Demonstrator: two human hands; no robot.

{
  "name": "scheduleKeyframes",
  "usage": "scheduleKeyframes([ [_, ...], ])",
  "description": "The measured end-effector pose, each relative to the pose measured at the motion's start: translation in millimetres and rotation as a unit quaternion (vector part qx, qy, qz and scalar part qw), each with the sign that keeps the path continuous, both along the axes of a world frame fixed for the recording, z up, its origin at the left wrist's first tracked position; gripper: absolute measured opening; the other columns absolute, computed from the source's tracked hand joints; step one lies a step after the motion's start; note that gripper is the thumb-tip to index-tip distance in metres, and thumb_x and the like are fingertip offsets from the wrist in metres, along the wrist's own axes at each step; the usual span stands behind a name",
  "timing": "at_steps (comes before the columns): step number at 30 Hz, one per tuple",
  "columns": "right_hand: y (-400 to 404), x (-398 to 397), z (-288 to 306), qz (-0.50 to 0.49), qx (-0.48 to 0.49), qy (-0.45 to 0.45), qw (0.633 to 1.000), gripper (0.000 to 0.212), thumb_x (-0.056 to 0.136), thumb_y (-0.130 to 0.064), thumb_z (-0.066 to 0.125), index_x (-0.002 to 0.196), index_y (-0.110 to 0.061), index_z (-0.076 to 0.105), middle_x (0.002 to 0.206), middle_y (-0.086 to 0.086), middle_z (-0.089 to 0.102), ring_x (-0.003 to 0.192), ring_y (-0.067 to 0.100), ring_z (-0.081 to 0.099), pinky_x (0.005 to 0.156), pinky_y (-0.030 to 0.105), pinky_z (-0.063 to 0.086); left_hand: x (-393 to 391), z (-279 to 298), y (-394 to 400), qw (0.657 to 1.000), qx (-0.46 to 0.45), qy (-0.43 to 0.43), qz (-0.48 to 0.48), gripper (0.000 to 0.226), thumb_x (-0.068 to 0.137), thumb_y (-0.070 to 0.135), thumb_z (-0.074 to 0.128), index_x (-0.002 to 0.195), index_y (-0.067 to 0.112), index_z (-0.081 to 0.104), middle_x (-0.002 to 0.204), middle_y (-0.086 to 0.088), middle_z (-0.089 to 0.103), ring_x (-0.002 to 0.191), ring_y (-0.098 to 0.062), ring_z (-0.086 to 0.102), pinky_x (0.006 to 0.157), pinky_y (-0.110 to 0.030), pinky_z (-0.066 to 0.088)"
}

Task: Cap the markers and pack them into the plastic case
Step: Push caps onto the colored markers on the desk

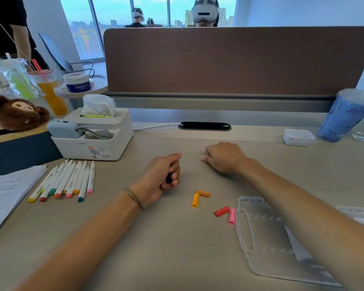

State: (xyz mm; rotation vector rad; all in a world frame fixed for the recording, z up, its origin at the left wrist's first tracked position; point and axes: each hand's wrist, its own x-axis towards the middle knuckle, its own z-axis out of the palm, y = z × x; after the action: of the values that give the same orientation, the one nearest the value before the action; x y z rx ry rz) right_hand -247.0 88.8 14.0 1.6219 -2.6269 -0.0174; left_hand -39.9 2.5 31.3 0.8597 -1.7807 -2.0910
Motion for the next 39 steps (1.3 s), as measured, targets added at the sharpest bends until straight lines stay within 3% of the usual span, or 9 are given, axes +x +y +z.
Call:
scheduleKeyframes([
  [4, -1.0, 14.5, 5.6, 0.016, -0.106, -0.256, 0.961, 0.036, 0.102, -0.031, 0.051, 0.071, -0.014, 0.059, 0.067, 0.0, 0.058, 0.064, 0.018, 0.051, 0.059, 0.033, 0.037, 6.3, -6.6, 4.1, 0.963, -0.255, -0.082, -0.028, 0.048, 0.101, 0.038, 0.054, 0.058, 0.016, 0.052, 0.045, 0.004, 0.043, 0.043, -0.013, 0.038, 0.044, -0.022, 0.029],
  [10, 22.4, 35.2, 24.6, -0.058, -0.27, -0.747, 0.605, 0.036, 0.097, -0.026, 0.034, 0.069, -0.012, 0.051, 0.06, 0.007, 0.047, 0.042, 0.013, 0.028, 0.045, 0.023, 0.014, 10.6, -17.5, 29.3, 0.829, -0.508, -0.231, -0.046, 0.065, 0.061, 0.082, 0.069, 0.067, 0.018, 0.062, 0.063, 0.007, 0.062, 0.064, -0.009, 0.058, 0.057, -0.029, 0.047],
  [14, 40.9, 36.9, 29.5, -0.078, -0.301, -0.81, 0.497, 0.048, 0.099, -0.04, 0.036, 0.061, -0.012, 0.046, 0.064, 0.008, 0.048, 0.043, 0.014, 0.031, 0.045, 0.02, 0.015, 9.1, -19.8, 39.1, 0.781, -0.562, -0.268, -0.054, 0.059, 0.062, 0.082, 0.068, 0.07, 0.023, 0.062, 0.074, 0.005, 0.066, 0.075, -0.016, 0.063, 0.065, -0.032, 0.053],
  [17, 50.8, 43.8, 30.2, -0.105, -0.282, -0.761, 0.574, 0.048, 0.103, -0.039, 0.047, 0.06, -0.018, 0.042, 0.057, 0.001, 0.045, 0.04, 0.011, 0.028, 0.041, 0.02, 0.016, 10.8, -21.4, 40.4, 0.789, -0.557, -0.257, -0.048, 0.04, 0.074, 0.063, 0.072, 0.071, 0.023, 0.065, 0.079, 0.003, 0.068, 0.079, -0.02, 0.065, 0.068, -0.032, 0.053],
  [20, 57.8, 55.1, 27.0, -0.061, -0.237, -0.552, 0.797, 0.037, 0.102, -0.034, 0.059, 0.071, -0.015, 0.055, 0.055, -0.002, 0.044, 0.044, 0.011, 0.033, 0.042, 0.022, 0.026, 16.7, -22.9, 35.5, 0.824, -0.52, -0.219, -0.045, 0.031, 0.082, 0.049, 0.07, 0.067, 0.022, 0.069, 0.071, 0.004, 0.069, 0.071, -0.015, 0.064, 0.063, -0.029, 0.051],
  [25, 58.0, 73.2, 15.2, 0.035, -0.049, -0.206, 0.977, 0.029, 0.085, -0.053, 0.074, 0.089, -0.026, 0.064, 0.09, -0.004, 0.066, 0.083, 0.017, 0.06, 0.073, 0.037, 0.05, 29.6, -12.7, 41.1, 0.987, -0.15, -0.045, -0.019, 0.028, 0.1, 0.027, 0.048, 0.075, 0.017, 0.057, 0.049, -0.001, 0.042, 0.039, -0.013, 0.036, 0.038, -0.016, 0.023],
  [29, 58.8, 86.0, 10.4, 0.039, -0.004, -0.117, 0.992, 0.035, 0.085, -0.057, 0.073, 0.091, -0.025, 0.062, 0.085, -0.005, 0.064, 0.079, 0.016, 0.054, 0.059, 0.032, 0.036, 41.3, -8.6, 40.7, 0.976, 0.163, 0.123, -0.074, 0.025, 0.1, 0.023, 0.035, 0.088, 0.011, 0.054, 0.051, -0.001, 0.032, 0.039, -0.011, 0.03, 0.034, -0.014, 0.015],
  [34, 61.3, 86.7, 11.5, 0.046, -0.055, -0.21, 0.975, 0.026, 0.093, -0.044, 0.068, 0.086, -0.019, 0.066, 0.088, -0.002, 0.065, 0.08, 0.016, 0.058, 0.069, 0.034, 0.045, 42.5, -8.8, 44.5, 0.964, 0.215, 0.133, -0.079, 0.044, 0.098, 0.047, 0.04, 0.078, 0.01, 0.053, 0.064, -0.007, 0.049, 0.044, -0.014, 0.04, 0.034, -0.014, 0.018],
  [39, 84.1, 79.2, 20.7, -0.032, -0.244, -0.61, 0.753, 0.028, 0.106, -0.03, 0.05, 0.087, -0.014, 0.062, 0.055, -0.001, 0.038, 0.046, 0.01, 0.029, 0.046, 0.023, 0.02, 32.2, -6.6, 50.8, 0.977, 0.196, 0.042, -0.068, 0.051, 0.092, 0.049, 0.055, 0.056, 0.016, 0.039, 0.062, -0.004, 0.048, 0.046, -0.014, 0.038, 0.034, -0.015, 0.015],
])
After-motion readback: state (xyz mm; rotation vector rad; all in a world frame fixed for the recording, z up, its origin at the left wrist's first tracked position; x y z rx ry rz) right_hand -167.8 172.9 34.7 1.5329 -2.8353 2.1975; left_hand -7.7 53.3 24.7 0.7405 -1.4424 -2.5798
